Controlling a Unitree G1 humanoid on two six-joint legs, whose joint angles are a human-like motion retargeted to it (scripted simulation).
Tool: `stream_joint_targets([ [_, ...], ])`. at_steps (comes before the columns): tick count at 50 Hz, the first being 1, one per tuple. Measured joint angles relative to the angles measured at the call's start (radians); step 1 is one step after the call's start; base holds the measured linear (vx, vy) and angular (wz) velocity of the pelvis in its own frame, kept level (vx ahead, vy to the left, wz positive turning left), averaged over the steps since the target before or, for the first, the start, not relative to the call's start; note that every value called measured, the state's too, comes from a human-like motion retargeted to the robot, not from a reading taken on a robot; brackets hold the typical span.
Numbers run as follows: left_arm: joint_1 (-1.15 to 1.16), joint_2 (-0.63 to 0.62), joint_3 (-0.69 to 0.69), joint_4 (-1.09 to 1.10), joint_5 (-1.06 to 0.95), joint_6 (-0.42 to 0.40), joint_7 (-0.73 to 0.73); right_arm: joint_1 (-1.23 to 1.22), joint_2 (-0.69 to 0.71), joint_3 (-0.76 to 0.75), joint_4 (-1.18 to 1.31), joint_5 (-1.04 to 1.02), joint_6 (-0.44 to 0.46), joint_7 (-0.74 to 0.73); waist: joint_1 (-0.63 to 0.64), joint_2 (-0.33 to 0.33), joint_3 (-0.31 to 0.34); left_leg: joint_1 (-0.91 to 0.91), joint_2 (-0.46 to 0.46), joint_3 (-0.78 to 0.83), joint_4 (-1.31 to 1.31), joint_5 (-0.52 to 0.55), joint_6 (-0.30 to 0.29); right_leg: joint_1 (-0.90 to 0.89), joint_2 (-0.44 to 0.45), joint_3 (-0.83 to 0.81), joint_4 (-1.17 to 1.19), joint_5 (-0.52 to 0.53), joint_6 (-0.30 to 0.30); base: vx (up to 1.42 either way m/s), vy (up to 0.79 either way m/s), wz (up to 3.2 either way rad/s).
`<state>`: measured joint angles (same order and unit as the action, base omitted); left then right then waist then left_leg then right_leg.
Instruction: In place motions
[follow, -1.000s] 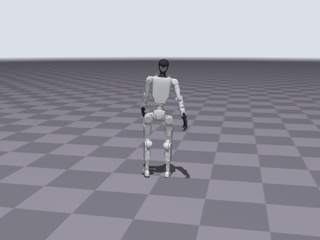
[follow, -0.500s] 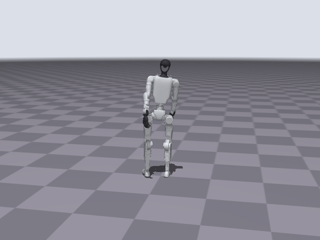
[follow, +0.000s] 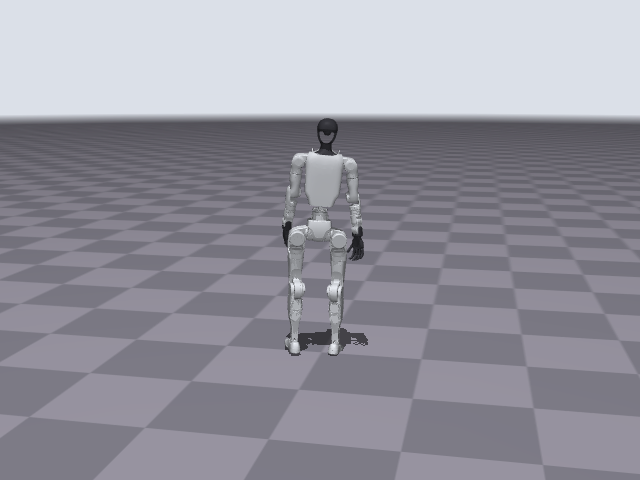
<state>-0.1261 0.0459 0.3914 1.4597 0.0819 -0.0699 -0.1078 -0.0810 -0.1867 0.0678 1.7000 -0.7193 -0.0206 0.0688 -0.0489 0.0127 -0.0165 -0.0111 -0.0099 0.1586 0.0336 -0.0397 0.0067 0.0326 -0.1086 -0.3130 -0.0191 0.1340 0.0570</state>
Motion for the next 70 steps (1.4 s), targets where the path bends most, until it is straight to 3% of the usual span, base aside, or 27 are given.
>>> stream_joint_targets([
  [3,-0.059,-0.008,-0.035,-0.088,0.039,-0.026,-0.023,0.132,-0.052,-0.092,0.0,0.032,0.053,-0.041,0.005,-0.006,0.004,-0.008,-0.003,-0.008,0.002,0.001,0.001,0.001,-0.006,-0.012,-0.001,-0.002,0.005,0.0,0.0,0.0],
  [12,-0.026,0.012,-0.091,-0.199,0.144,-0.063,-0.081,0.36,-0.132,-0.314,0.0,0.133,0.046,-0.123,-0.017,-0.004,-0.004,-0.014,-0.011,-0.017,0.001,0.002,0.005,0.005,-0.015,-0.028,-0.001,-0.012,0.011,0.0,0.0,0.0],
  [17,0.047,0.03,-0.067,-0.068,0.226,0.009,-0.087,0.341,-0.12,-0.296,0.0,0.165,0.085,-0.125,-0.014,0.004,-0.002,-0.005,-0.011,-0.009,-0.003,0.0,0.007,0.009,-0.013,-0.02,0.0,-0.013,0.009,0.0,0.0,0.0],
  [21,0.128,0.043,-0.002,0.067,0.26,0.078,-0.065,0.257,-0.068,-0.245,-0.032,0.117,0.058,-0.072,-0.016,0.007,0.0,0.001,-0.008,-0.004,-0.005,-0.002,0.007,0.009,-0.008,-0.011,0.0,-0.013,0.007,0.0,0.0,0.0],
  [27,0.323,-0.013,0.183,0.088,0.128,0.058,0.015,0.135,0.015,-0.102,-0.217,0.021,-0.013,0.046,-0.019,0.018,0.0,0.009,0.0,0.015,-0.01,-0.007,0.006,-0.002,0.003,0.013,0.002,-0.01,0.003,0.01,0.02,-0.1],
  [34,0.423,-0.027,0.321,0.132,0.007,0.09,-0.014,0.028,0.064,-0.008,-0.384,0.097,-0.093,0.179,0.004,0.028,0.005,0.019,-0.004,0.005,-0.012,-0.005,0.005,0.007,0.001,0.008,0.004,-0.011,0.0,-0.01,0.06,0.08],
  [45,0.371,-0.007,0.257,0.044,0.097,0.1,-0.068,-0.006,0.052,-0.049,-0.351,0.132,-0.109,0.217,0.051,0.004,0.014,0.006,-0.025,-0.07,-0.001,0.01,0.002,0.047,-0.021,-0.055,-0.004,-0.022,0.006,0.0,0.02,0.36],
  [57,0.288,-0.01,0.138,0.003,0.151,0.075,-0.053,0.112,-0.012,-0.122,-0.076,0.031,0.011,0.039,0.116,0.012,0.006,-0.024,-0.028,-0.012,0.01,0.029,0.026,0.051,-0.011,-0.004,-0.01,-0.019,0.009,0.02,0.02,-0.21],
  [62,0.295,0.009,0.11,0.0,0.19,0.074,-0.042,0.169,-0.028,-0.162,-0.048,0.023,0.035,0.007,0.034,0.008,-0.013,-0.014,-0.033,-0.078,0.001,0.016,0.013,0.055,-0.025,-0.074,-0.011,-0.027,0.018,0.01,0.01,0.61],
  [70,0.305,0.016,0.144,0.047,0.155,0.086,-0.047,0.18,-0.036,-0.179,-0.059,0.043,0.036,0.004,0.017,0.01,-0.013,-0.006,-0.028,-0.055,-0.002,0.011,0.015,0.043,-0.022,-0.057,-0.007,-0.021,0.016,0.0,0.0,-0.04],
])
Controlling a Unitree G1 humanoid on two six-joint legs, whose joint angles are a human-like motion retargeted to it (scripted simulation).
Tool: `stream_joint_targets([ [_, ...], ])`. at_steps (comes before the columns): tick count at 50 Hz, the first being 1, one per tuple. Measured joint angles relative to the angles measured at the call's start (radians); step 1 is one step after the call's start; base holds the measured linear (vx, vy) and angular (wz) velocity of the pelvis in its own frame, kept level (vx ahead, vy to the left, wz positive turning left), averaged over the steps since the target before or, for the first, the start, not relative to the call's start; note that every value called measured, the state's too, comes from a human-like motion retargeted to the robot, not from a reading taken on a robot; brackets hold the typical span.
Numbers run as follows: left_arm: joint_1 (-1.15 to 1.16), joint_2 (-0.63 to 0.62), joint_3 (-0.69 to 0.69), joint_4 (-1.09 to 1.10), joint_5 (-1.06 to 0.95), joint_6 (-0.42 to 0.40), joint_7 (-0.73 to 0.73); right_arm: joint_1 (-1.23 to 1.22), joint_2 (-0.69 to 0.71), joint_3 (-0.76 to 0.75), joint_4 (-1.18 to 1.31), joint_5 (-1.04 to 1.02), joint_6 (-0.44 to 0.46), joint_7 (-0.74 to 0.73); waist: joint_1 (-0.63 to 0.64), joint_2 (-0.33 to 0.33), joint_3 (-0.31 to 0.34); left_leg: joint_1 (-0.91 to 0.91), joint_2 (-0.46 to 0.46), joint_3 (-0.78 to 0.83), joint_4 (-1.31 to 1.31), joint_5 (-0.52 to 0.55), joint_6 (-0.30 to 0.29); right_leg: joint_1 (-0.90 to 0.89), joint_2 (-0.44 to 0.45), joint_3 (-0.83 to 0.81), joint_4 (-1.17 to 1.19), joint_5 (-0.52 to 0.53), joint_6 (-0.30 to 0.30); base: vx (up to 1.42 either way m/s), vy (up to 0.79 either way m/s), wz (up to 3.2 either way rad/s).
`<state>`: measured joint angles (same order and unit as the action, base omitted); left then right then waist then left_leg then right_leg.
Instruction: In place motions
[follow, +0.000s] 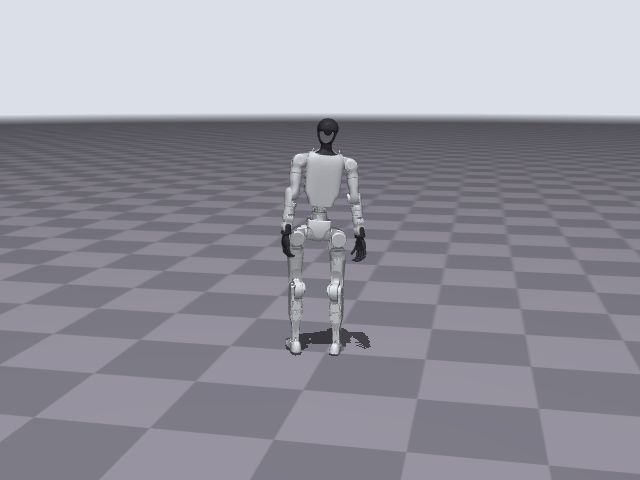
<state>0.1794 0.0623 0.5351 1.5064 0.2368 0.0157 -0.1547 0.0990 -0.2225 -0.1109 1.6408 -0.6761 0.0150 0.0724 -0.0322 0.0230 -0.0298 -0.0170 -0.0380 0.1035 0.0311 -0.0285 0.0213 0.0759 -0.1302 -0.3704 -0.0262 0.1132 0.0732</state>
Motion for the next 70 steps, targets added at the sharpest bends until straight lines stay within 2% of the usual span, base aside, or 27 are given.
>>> stream_joint_targets([
  [19,-0.004,-0.004,-0.011,-0.006,0.005,0.002,-0.005,-0.097,0.074,0.084,-0.181,0.032,-0.082,0.164,0.004,-0.005,0.019,0.014,0.013,0.027,0.004,-0.007,-0.007,-0.013,0.008,0.03,0.008,0.01,-0.008,0.0,0.0,-0.03],
  [42,0.019,-0.003,0.011,0.023,0.006,0.01,0.003,-0.057,0.014,0.047,-0.076,0.001,-0.044,0.029,-0.021,0.013,0.006,0.023,0.034,0.06,-0.004,-0.022,-0.02,-0.038,0.029,0.065,0.019,0.007,-0.021,-0.01,-0.03,-0.08],
  [55,0.014,0.001,0.013,-0.006,-0.003,0.017,-0.001,-0.068,0.023,0.068,-0.108,0.002,-0.042,0.032,-0.086,0.022,0.002,0.009,0.084,0.119,0.057,-0.057,-0.037,-0.069,0.058,0.121,0.035,-0.01,-0.049,-0.07,-0.16,-0.18],
  [64,-0.009,0.027,-0.005,-0.057,0.001,0.008,-0.012,-0.092,0.04,0.106,-0.122,-0.024,-0.045,0.044,-0.123,-0.038,0.038,-0.041,0.107,0.119,0.226,-0.042,0.007,-0.039,0.053,0.123,0.029,-0.019,-0.078,-0.13,-0.21,0.09],
  [70,-0.014,0.033,-0.016,-0.067,0.012,-0.005,-0.001,-0.104,0.029,0.112,-0.125,-0.06,-0.046,0.046,-0.11,-0.08,0.065,-0.172,0.096,0.085,0.486,-0.035,0.134,-0.035,0.026,0.123,0.034,-0.008,-0.1,-0.17,-0.17,0.14],
])
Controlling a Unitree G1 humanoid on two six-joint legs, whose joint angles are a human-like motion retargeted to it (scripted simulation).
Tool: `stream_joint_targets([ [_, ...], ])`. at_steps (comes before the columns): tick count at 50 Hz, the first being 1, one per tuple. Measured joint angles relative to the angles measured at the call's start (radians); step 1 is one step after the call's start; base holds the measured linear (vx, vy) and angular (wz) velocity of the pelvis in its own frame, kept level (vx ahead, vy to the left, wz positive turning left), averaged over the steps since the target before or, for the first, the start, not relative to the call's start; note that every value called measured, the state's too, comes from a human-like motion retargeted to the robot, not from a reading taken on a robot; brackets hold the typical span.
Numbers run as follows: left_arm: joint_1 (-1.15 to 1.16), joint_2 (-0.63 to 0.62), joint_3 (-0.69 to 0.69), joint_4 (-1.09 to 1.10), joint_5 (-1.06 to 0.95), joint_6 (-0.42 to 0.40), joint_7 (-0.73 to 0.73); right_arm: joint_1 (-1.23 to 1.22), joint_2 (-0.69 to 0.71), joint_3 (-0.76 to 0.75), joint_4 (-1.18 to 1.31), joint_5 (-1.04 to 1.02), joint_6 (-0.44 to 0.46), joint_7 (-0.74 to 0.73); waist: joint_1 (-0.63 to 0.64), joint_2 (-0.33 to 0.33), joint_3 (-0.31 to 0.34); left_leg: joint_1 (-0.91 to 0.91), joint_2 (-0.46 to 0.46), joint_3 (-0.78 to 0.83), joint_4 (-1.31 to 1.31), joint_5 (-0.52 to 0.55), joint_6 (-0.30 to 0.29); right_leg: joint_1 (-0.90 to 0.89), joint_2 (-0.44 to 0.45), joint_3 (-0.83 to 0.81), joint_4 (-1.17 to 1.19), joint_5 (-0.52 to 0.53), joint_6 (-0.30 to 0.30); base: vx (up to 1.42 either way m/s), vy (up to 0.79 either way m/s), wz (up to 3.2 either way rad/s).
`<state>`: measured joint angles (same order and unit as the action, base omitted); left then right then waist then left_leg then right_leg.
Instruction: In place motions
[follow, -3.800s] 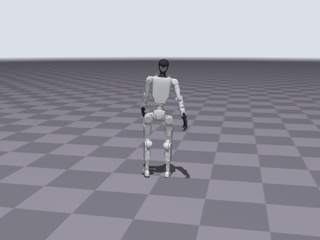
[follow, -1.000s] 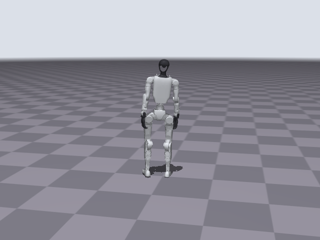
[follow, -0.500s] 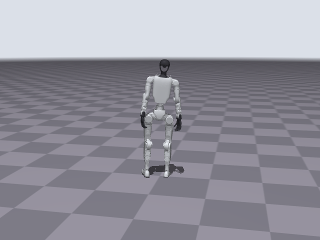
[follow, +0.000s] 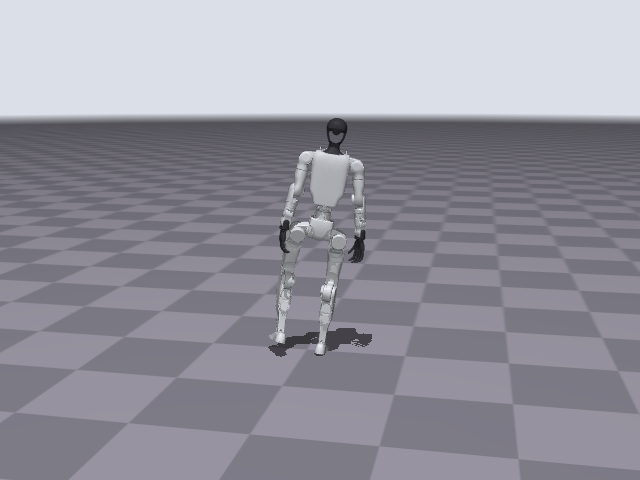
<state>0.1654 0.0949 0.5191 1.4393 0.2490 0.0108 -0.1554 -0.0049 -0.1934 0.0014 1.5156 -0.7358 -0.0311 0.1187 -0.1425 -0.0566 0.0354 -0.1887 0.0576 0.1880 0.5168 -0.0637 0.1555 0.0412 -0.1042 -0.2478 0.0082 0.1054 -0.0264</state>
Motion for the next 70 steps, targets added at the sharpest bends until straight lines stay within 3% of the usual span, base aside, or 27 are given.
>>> stream_joint_targets([
  [2,0.007,-0.005,0.004,0.001,0.0,-0.004,0.002,0.002,-0.006,0.003,0.0,-0.01,0.0,-0.006,0.011,0.004,0.008,-0.039,-0.001,-0.022,0.032,0.003,-0.027,0.0,0.006,0.001,0.003,0.001,-0.006,-0.13,-0.12,0.02],
  [5,0.024,-0.018,0.022,0.006,-0.002,-0.009,-0.004,0.001,-0.013,0.004,0.01,-0.03,0.008,-0.024,0.031,0.022,0.026,-0.115,-0.038,-0.13,-0.025,0.051,-0.143,0.002,0.033,-0.005,0.005,-0.003,-0.018,-0.13,-0.05,0.0],
  [13,0.072,-0.039,0.041,0.031,-0.005,0.002,-0.01,0.015,-0.006,-0.055,0.032,-0.063,0.017,-0.045,0.171,0.062,0.111,-0.294,0.07,-0.157,-0.28,0.073,-0.347,0.046,0.088,0.011,0.001,0.001,-0.043,-0.07,-0.05,-0.22],
  [18,0.103,-0.064,0.067,0.061,-0.014,0.012,-0.015,0.019,0.003,-0.079,0.024,-0.073,0.015,-0.04,0.262,0.05,0.162,-0.397,0.131,-0.125,-0.299,0.059,-0.416,0.065,0.056,0.051,-0.001,0.014,-0.051,-0.06,0.01,-0.54],
  [25,0.14,-0.09,0.084,0.097,-0.003,0.023,-0.02,0.019,0.005,-0.079,0.005,-0.015,0.015,-0.012,0.316,0.03,0.173,-0.457,0.14,-0.116,-0.224,0.059,-0.417,0.047,0.001,0.073,0.009,0.022,-0.051,-0.01,0.06,-0.39],
  [30,0.154,-0.088,0.1,0.091,0.004,0.031,-0.024,0.023,-0.002,-0.035,0.007,-0.003,0.016,-0.008,0.292,0.047,0.141,-0.4,0.144,-0.129,-0.198,0.047,-0.41,0.032,0.026,0.072,0.006,0.026,-0.059,0.03,-0.02,-0.11],
  [36,0.132,-0.069,0.107,0.048,-0.013,0.033,-0.027,0.027,-0.018,-0.039,0.021,0.001,0.025,-0.014,0.244,0.065,0.086,-0.251,0.049,-0.195,-0.204,0.041,-0.334,0.005,0.023,0.046,0.005,0.024,-0.045,0.02,0.02,0.11],
  [47,0.034,-0.009,0.074,-0.035,-0.04,0.017,-0.009,0.047,-0.049,-0.1,0.033,0.001,0.031,-0.034,0.074,0.082,-0.024,-0.024,-0.058,-0.14,-0.145,0.06,-0.159,-0.041,0.001,-0.03,-0.008,0.005,-0.01,0.05,0.1,0.7],
  [48,0.026,-0.005,0.064,-0.044,-0.04,0.015,-0.01,0.045,-0.051,-0.104,0.038,0.005,0.033,-0.036,0.072,0.084,-0.024,0.008,-0.069,-0.151,-0.173,0.076,-0.158,-0.04,0.002,-0.034,-0.007,0.004,-0.007,0.04,0.11,0.34],
  [50,0.019,0.0,0.047,-0.061,-0.036,0.008,-0.011,0.043,-0.053,-0.111,0.044,0.011,0.034,-0.037,0.07,0.101,-0.026,0.085,-0.059,-0.133,-0.268,0.05,-0.226,-0.041,0.021,-0.043,-0.004,0.0,-0.003,0.1,0.2,0.11],
  [54,0.022,-0.007,0.041,-0.07,-0.017,0.002,-0.02,0.035,-0.056,-0.112,0.043,0.008,0.036,-0.039,0.039,0.147,-0.037,0.157,-0.033,-0.1,-0.461,0.043,-0.233,-0.038,0.06,-0.055,-0.001,-0.008,0.012,0.15,0.17,0.14],
  [58,0.02,-0.024,0.07,-0.053,0.006,0.005,-0.041,0.015,-0.036,-0.091,0.043,0.033,0.035,-0.055,-0.029,0.174,-0.075,0.111,-0.017,-0.108,-0.499,0.071,-0.246,-0.08,0.061,-0.091,0.002,-0.011,0.029,0.05,0.19,0.49],
  [65,0.014,-0.01,0.046,-0.044,0.006,0.005,-0.035,0.003,0.028,-0.04,0.032,0.125,-0.022,-0.072,0.058,0.086,-0.016,0.09,-0.083,-0.127,-0.415,0.016,-0.176,-0.067,0.0,-0.072,0.007,0.016,0.044,0.06,0.14,-0.09],
  [70,0.073,-0.017,0.07,0.003,-0.014,0.005,-0.038,0.007,0.061,-0.003,-0.002,0.08,-0.042,-0.046,0.129,0.056,-0.041,0.115,-0.096,-0.08,-0.426,-0.004,-0.144,-0.073,-0.016,-0.045,0.002,0.038,0.067,0.2,0.15,-0.45],
])
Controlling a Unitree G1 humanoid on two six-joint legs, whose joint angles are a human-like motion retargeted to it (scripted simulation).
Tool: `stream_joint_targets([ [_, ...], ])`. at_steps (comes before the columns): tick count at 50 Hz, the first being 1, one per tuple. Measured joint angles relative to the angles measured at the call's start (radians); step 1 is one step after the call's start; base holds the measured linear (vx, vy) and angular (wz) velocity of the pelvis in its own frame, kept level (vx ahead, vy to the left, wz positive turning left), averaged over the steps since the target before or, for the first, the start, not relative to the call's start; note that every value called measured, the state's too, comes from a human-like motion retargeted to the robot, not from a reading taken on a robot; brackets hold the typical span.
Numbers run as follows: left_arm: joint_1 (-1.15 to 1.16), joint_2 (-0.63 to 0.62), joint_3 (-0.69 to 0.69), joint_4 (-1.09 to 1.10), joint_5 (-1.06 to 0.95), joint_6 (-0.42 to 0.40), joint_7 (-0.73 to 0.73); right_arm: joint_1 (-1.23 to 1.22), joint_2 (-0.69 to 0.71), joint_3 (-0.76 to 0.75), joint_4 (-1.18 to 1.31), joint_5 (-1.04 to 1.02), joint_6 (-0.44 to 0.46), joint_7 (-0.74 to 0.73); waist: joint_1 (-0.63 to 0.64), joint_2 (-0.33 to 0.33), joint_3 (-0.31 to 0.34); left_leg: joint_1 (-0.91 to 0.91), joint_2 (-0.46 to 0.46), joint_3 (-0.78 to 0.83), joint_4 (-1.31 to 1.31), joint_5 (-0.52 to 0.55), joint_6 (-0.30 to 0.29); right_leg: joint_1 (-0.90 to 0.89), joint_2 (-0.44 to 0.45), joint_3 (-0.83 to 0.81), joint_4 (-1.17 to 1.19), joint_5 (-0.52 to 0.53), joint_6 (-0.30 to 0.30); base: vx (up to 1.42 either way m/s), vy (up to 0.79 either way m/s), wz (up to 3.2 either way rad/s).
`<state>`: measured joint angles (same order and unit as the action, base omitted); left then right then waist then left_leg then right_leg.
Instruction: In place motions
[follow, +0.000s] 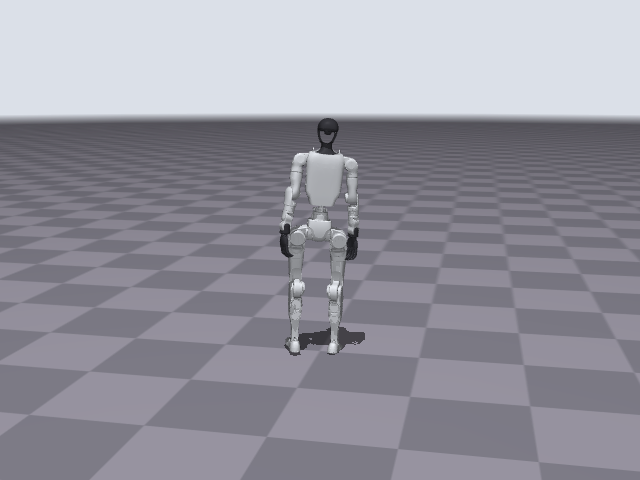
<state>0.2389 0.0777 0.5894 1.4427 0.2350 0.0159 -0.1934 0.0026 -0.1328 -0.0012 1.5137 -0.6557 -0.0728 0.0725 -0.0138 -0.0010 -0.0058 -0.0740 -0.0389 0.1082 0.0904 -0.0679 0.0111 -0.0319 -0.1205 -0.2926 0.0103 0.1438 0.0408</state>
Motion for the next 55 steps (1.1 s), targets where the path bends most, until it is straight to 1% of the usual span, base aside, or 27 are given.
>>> stream_joint_targets([
  [4,0.036,-0.007,0.059,0.06,-0.007,0.018,-0.01,-0.024,0.011,0.056,-0.03,-0.006,-0.013,0.055,-0.038,-0.011,-0.002,0.022,-0.015,0.012,-0.02,0.002,0.021,0.009,-0.013,-0.005,-0.006,0.006,0.022,0.13,0.17,-0.16],
  [7,0.054,-0.004,0.078,0.089,0.001,0.03,-0.002,-0.036,0.011,0.08,-0.045,-0.006,-0.023,0.085,-0.047,-0.023,-0.009,0.033,-0.027,0.019,-0.03,0.002,0.034,0.012,-0.025,-0.01,-0.008,0.01,0.037,0.15,0.19,-0.13],
  [11,0.065,0.007,0.064,0.082,0.015,0.031,0.002,-0.04,0.0,0.067,-0.053,-0.011,-0.031,0.091,-0.009,-0.047,-0.004,0.059,-0.05,0.034,-0.034,-0.006,0.052,0.023,-0.05,-0.003,-0.001,0.016,0.059,0.16,0.16,-0.21],
  [16,0.047,0.008,0.05,0.049,0.016,0.023,-0.003,-0.034,-0.024,0.03,-0.024,-0.009,-0.028,0.062,0.023,-0.068,0.002,0.077,-0.081,0.037,-0.019,-0.018,0.076,0.037,-0.082,-0.008,0.025,0.026,0.076,0.13,0.23,-0.06],
  [18,0.032,0.004,0.046,0.042,0.008,0.019,0.0,-0.032,-0.035,0.02,-0.004,-0.009,-0.024,0.042,0.026,-0.067,-0.004,0.074,-0.088,0.029,-0.012,-0.018,0.084,0.03,-0.092,-0.01,0.053,0.035,0.077,0.11,0.24,0.09],
  [21,-0.008,-0.002,0.036,0.047,-0.014,0.013,0.014,-0.029,-0.05,-0.011,0.02,-0.011,-0.02,0.012,0.016,-0.051,-0.014,0.062,-0.081,0.019,-0.003,-0.013,0.095,-0.002,-0.103,-0.017,0.134,0.09,0.076,0.08,0.2,0.17],
  [22,-0.02,-0.004,0.032,0.047,-0.02,0.01,0.019,-0.026,-0.051,-0.023,0.02,-0.012,-0.022,0.005,0.011,-0.042,-0.015,0.058,-0.072,0.018,-0.001,-0.012,0.099,-0.017,-0.098,-0.007,0.168,0.113,0.063,0.05,0.2,0.07],
  [23,-0.03,-0.005,0.028,0.047,-0.026,0.006,0.023,-0.022,-0.052,-0.035,0.017,-0.013,-0.026,-0.002,0.004,-0.031,-0.014,0.056,-0.061,0.016,0.002,-0.01,0.103,-0.035,-0.081,0.016,0.206,0.134,0.03,0.04,0.14,0.26],
  [25,-0.048,-0.002,0.005,0.045,-0.037,-0.002,0.022,-0.011,-0.055,-0.055,0.009,-0.002,-0.036,-0.013,-0.045,-0.002,-0.005,0.052,-0.035,-0.022,0.012,-0.005,0.109,-0.079,-0.039,0.087,0.288,0.148,-0.023,0.03,0.08,0.66],
  [28,-0.075,0.017,-0.045,0.049,-0.024,-0.003,0.012,0.007,-0.066,-0.076,0.006,0.024,-0.046,-0.018,-0.098,0.001,0.019,0.06,-0.037,-0.05,0.021,0.002,0.124,-0.136,-0.016,0.133,0.32,0.137,0.008,0.02,0.09,0.57],
  [30,-0.091,0.032,-0.08,0.052,0.001,0.0,0.014,0.021,-0.076,-0.092,0.008,0.04,-0.046,-0.018,-0.121,-0.009,0.042,0.074,-0.051,-0.06,0.026,0.004,0.134,-0.174,-0.012,0.144,0.293,0.127,0.016,0.01,0.07,0.41],
  [33,-0.114,0.045,-0.13,0.05,0.028,0.001,0.021,0.042,-0.089,-0.123,0.011,0.061,-0.044,-0.024,-0.145,-0.026,0.083,0.097,-0.072,-0.071,0.038,0.004,0.148,-0.24,-0.028,0.09,0.21,0.103,0.019,-0.01,0.07,0.34],
  [35,-0.124,0.047,-0.151,0.043,0.033,-0.001,0.02,0.052,-0.093,-0.139,0.013,0.077,-0.042,-0.031,-0.168,-0.032,0.112,0.111,-0.079,-0.082,0.043,0.004,0.152,-0.294,-0.027,0.078,0.158,0.082,0.018,-0.04,0.06,0.36],
  [39,-0.139,0.041,-0.152,0.037,0.023,-0.007,0.008,0.057,-0.091,-0.148,0.019,0.104,-0.034,-0.032,-0.234,-0.025,0.172,0.128,-0.07,-0.112,0.046,0.013,0.158,-0.407,-0.001,0.119,0.084,0.049,0.009,-0.08,0.06,0.41],
  [43,-0.147,0.036,-0.145,0.046,0.016,-0.004,0.005,0.062,-0.083,-0.149,0.024,0.125,-0.03,-0.032,-0.281,-0.01,0.213,0.13,-0.054,-0.136,0.037,0.031,0.162,-0.498,0.014,0.155,0.047,0.034,-0.009,-0.11,0.05,0.33],
  [46,-0.143,0.033,-0.144,0.054,0.015,-0.001,0.008,0.072,-0.078,-0.147,0.027,0.13,-0.028,-0.031,-0.29,-0.001,0.221,0.126,-0.048,-0.144,0.028,0.042,0.161,-0.527,0.017,0.157,0.036,0.027,-0.026,-0.05,0.02,0.11],
  [49,-0.136,0.03,-0.14,0.06,0.02,0.0,0.005,0.077,-0.076,-0.148,0.031,0.127,-0.025,-0.027,-0.285,0.001,0.217,0.119,-0.052,-0.145,0.028,0.044,0.158,-0.515,0.01,0.155,0.036,0.03,-0.029,0.0,0.0,0.0],
  [55,-0.086,0.008,-0.116,0.057,0.026,-0.001,0.011,0.102,-0.077,-0.139,0.02,0.12,-0.028,-0.032,-0.253,-0.01,0.191,0.136,-0.079,-0.138,0.01,0.046,0.153,-0.356,-0.02,0.147,0.068,0.062,-0.015,0.02,-0.01,-0.02],
])
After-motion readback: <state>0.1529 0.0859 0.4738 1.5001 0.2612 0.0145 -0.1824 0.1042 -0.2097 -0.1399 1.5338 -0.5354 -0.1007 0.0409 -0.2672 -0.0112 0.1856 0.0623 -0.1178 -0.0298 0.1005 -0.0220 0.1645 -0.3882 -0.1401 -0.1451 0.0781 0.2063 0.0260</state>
